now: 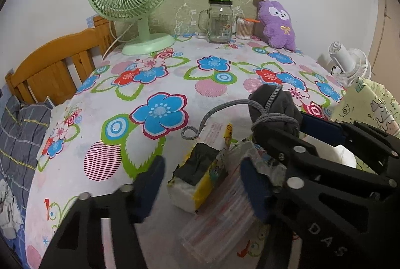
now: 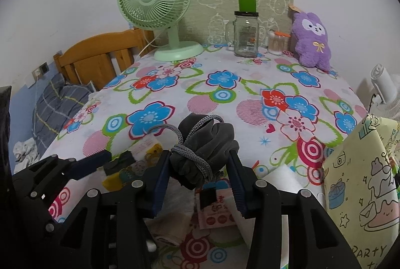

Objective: Organize soft objects
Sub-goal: 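Grasp the yellow-white pack with the left tool while the right tool holds the gloves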

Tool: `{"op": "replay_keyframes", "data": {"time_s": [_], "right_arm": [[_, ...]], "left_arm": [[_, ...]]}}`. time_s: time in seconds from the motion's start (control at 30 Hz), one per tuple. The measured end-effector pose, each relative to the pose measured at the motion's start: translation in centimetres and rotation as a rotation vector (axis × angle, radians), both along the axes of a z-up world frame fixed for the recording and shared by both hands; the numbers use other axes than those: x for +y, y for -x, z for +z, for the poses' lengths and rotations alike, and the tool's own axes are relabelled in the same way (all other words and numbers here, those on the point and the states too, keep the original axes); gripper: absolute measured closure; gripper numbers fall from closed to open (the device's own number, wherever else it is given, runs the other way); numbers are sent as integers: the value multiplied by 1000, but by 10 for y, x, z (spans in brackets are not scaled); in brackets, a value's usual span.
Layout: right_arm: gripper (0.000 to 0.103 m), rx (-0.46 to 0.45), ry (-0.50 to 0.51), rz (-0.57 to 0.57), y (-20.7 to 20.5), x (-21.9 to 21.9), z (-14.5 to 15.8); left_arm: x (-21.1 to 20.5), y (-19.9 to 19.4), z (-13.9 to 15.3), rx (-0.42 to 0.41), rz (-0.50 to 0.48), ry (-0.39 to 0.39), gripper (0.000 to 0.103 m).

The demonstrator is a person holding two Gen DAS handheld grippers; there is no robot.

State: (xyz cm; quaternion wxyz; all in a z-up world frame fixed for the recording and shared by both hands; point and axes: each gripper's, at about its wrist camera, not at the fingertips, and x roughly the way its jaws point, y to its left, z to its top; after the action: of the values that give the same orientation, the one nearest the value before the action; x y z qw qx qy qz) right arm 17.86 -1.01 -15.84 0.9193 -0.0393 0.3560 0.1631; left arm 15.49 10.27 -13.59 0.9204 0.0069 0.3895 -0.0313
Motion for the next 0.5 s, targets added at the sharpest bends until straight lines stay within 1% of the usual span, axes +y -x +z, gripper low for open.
{"op": "replay_keyframes", "data": {"time_s": [0.03, 0.07, 0.23, 0.37, 0.4, 0.5], "right_arm": [[55, 5, -4, -4, -2, -1, -1], [55, 8, -6, -8, -3, -2, -1], [55, 17, -8, -10, -4, -2, -3], [55, 15, -8, -12, -3, -2, -2], [55, 14, -10, -12, -2, -2, -1], [55, 13, -17, -15, 1, -4, 2]], "left_arm": [[1, 0, 0, 1, 4, 2, 55], [1, -2, -1, 5, 9, -1, 61], [0, -2, 0, 7, 5, 0, 76], [-3, 2, 3, -9, 6, -13, 79], [-4, 4, 5, -16, 6, -17, 82], [-6, 7, 8, -28, 11, -21, 82]]}}
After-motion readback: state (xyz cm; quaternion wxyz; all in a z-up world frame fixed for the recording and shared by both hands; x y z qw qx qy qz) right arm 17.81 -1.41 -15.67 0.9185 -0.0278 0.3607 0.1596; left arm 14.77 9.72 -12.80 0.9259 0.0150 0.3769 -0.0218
